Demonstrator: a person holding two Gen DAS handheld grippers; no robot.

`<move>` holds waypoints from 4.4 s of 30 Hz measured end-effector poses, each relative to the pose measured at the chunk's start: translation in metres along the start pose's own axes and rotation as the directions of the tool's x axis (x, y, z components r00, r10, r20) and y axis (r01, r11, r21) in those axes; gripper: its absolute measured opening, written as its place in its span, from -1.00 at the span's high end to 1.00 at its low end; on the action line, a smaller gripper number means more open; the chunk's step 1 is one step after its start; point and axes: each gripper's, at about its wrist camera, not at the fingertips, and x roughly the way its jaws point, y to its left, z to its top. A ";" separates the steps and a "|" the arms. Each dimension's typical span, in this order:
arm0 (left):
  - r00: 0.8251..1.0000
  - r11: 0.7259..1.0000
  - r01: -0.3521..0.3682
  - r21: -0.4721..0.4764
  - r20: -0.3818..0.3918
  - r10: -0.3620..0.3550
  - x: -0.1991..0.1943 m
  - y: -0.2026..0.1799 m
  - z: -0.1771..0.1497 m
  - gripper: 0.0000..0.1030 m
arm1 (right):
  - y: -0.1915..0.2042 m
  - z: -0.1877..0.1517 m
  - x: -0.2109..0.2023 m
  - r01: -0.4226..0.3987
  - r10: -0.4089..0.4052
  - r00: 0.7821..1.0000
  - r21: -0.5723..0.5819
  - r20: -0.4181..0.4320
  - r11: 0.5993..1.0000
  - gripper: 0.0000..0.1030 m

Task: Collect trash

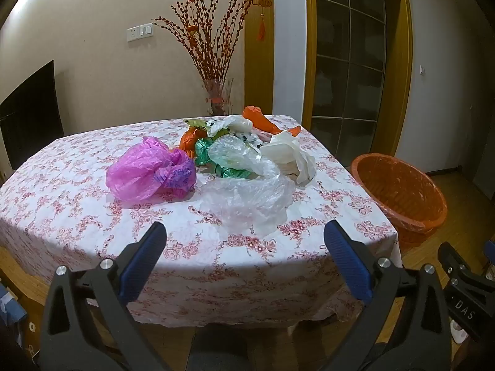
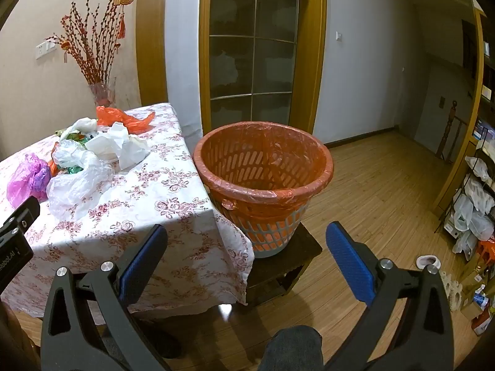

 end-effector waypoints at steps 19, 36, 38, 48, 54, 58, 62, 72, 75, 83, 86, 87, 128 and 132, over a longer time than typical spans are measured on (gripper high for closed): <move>1.000 1.000 0.001 -0.001 -0.004 -0.001 0.000 0.000 0.000 -0.92 | 0.000 0.000 0.000 -0.001 0.001 1.000 0.001 -0.001 1.000 -0.97; 1.000 1.000 0.000 -0.001 -0.005 0.000 0.000 0.000 0.000 -0.92 | -0.001 0.000 0.000 -0.001 0.001 1.000 0.001 -0.001 1.000 -0.97; 1.000 1.000 0.001 -0.001 -0.006 -0.001 0.000 0.000 0.000 -0.92 | -0.001 0.000 0.000 -0.001 0.001 1.000 0.002 -0.001 1.000 -0.97; 1.000 1.000 0.001 -0.002 -0.006 -0.001 0.000 0.000 0.000 -0.92 | -0.001 0.000 0.000 -0.001 0.001 1.000 0.002 -0.001 1.000 -0.97; 1.000 1.000 0.001 -0.001 -0.007 -0.001 0.000 0.000 0.000 -0.92 | -0.001 0.000 0.000 -0.001 0.001 1.000 0.002 -0.002 1.000 -0.97; 1.000 1.000 0.001 -0.001 -0.007 -0.001 0.000 0.000 0.000 -0.92 | -0.001 0.000 0.000 -0.001 0.001 1.000 0.002 -0.001 1.000 -0.97; 1.000 1.000 0.001 -0.001 -0.008 -0.001 0.000 0.000 0.000 -0.92 | -0.001 0.000 0.000 -0.001 0.001 1.000 0.003 -0.001 1.000 -0.97; 1.000 1.000 0.000 -0.001 -0.008 0.000 0.000 0.000 0.000 -0.92 | -0.001 0.000 0.000 -0.002 0.002 1.000 0.003 -0.001 1.000 -0.97; 1.000 1.000 0.001 -0.001 -0.008 -0.001 0.000 0.000 0.000 -0.92 | -0.001 0.000 0.000 -0.002 0.002 1.000 0.003 -0.001 1.000 -0.97; 1.000 1.000 0.000 -0.001 -0.009 0.000 0.000 0.000 0.000 -0.92 | -0.001 0.000 -0.001 -0.002 0.002 1.000 0.003 -0.002 1.000 -0.97; 1.000 1.000 0.001 -0.001 -0.009 -0.001 0.000 0.000 0.000 -0.92 | -0.001 0.000 0.000 -0.002 0.002 1.000 0.003 -0.001 1.000 -0.97; 1.000 1.000 0.001 -0.001 -0.009 -0.001 0.000 0.000 0.000 -0.92 | -0.001 0.000 0.000 -0.002 0.002 1.000 0.004 -0.002 1.000 -0.97; 0.958 0.957 -0.260 -0.128 -0.156 0.240 0.120 0.179 0.056 -0.92 | 0.162 0.062 0.088 -0.388 0.376 0.920 -0.123 -0.111 0.913 -0.78; 0.970 0.970 -0.203 -0.132 -0.160 0.181 0.135 0.195 0.062 -0.92 | 0.182 0.059 0.106 -0.397 0.372 0.911 -0.137 -0.178 0.907 -0.55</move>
